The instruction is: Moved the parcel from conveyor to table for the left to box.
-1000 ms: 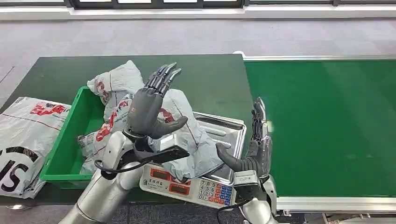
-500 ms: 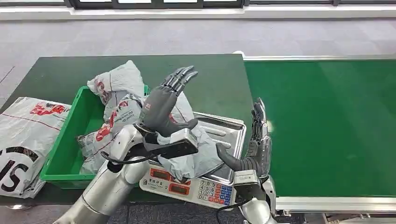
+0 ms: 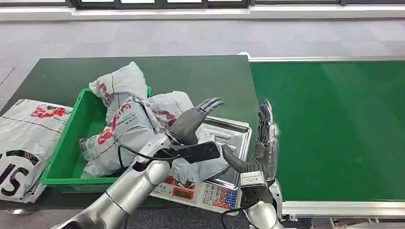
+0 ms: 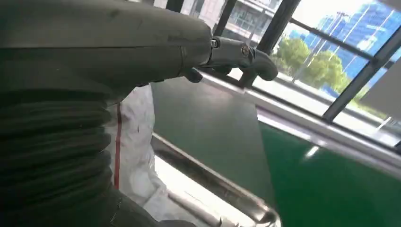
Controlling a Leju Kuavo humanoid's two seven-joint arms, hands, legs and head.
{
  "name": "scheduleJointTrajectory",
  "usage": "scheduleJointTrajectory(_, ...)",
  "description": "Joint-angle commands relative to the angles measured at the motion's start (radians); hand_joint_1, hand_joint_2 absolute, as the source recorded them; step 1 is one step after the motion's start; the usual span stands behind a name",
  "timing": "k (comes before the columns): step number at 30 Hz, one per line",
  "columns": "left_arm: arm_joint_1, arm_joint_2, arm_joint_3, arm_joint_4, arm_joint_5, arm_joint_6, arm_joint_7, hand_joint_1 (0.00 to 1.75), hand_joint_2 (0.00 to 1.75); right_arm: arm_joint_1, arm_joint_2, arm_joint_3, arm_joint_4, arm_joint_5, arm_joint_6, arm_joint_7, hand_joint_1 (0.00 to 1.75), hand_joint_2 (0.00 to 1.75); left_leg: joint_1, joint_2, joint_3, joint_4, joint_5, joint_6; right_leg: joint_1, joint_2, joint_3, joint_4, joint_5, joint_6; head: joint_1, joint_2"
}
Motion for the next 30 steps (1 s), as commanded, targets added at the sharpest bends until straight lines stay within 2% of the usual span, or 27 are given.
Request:
scheduleJointTrajectory(1, -0.072, -0.024, -0.046, 0.325, 0.025, 0.046, -0.029, 0.0, 1.75, -0.027, -0.017, 0.014, 0.054, -0.009, -0.009, 0.013, 0.0, 1.75, 0.001, 0.002, 0.002, -0.002, 0.001, 0.0, 0.001, -0.001, 0.003, -0.003, 0.002, -0.001, 0.0, 0.0)
scheduleJointTrajectory(9, -0.062, 0.004, -0.051, 0.379, -0.026, 0.099, -0.023, 0.0, 1.75, -0.023, -0.012, 0.017, 0.063, -0.005, -0.002, 0.016, 0.0, 1.75, 0.001, 0.003, 0.002, -0.002, 0.001, 0.0, 0.001, 0.0, 0.002, -0.003, 0.001, -0.001, 0.0, 0.0)
scheduleJointTrajectory(16, -0.08, 0.007, -0.086, 0.494, -0.131, 0.076, 0.057, 0.0, 1.75, -0.011, -0.017, 0.018, 0.068, 0.0, 0.001, 0.015, 0.0, 1.75, 0.001, 0.002, 0.002, -0.002, 0.001, 0.0, 0.001, 0.0, 0.002, -0.002, 0.001, -0.001, 0.0, 0.0)
scheduleJointTrajectory(22, -0.084, 0.021, -0.089, 0.538, -0.155, 0.028, 0.068, 0.0, 1.75, -0.007, -0.015, 0.022, 0.076, 0.001, 0.002, 0.012, 0.0, 1.75, 0.0, 0.002, 0.003, -0.001, 0.0, 0.0, 0.001, 0.001, 0.003, -0.001, 0.0, -0.001, 0.0, 0.0)
scheduleJointTrajectory(23, -0.077, 0.026, -0.08, 0.524, -0.151, 0.049, 0.055, 0.31, 1.75, -0.006, -0.014, 0.022, 0.075, 0.001, 0.002, 0.012, 0.0, 1.75, 0.001, 0.004, 0.003, -0.002, 0.001, 0.0, 0.001, 0.001, 0.004, -0.003, 0.001, -0.001, 0.0, 0.0)
scheduleJointTrajectory(24, -0.075, 0.027, -0.079, 0.523, -0.151, 0.051, 0.052, 1.75, 1.75, -0.006, -0.014, 0.022, 0.075, 0.001, 0.002, 0.012, 0.0, 1.75, 0.001, 0.003, 0.004, -0.002, 0.0, 0.0, 0.001, 0.001, 0.004, -0.002, 0.001, -0.001, 0.0, 0.0)
scheduleJointTrajectory(30, -0.054, 0.081, -0.055, 0.395, -0.157, 0.1, 0.013, 1.75, 1.75, 0.019, -0.02, 0.016, 0.035, 0.002, 0.005, 0.012, 0.0, 1.75, 0.001, 0.004, 0.004, -0.002, 0.002, 0.0, 0.001, 0.001, 0.005, -0.002, 0.002, -0.001, 0.0, 0.0)
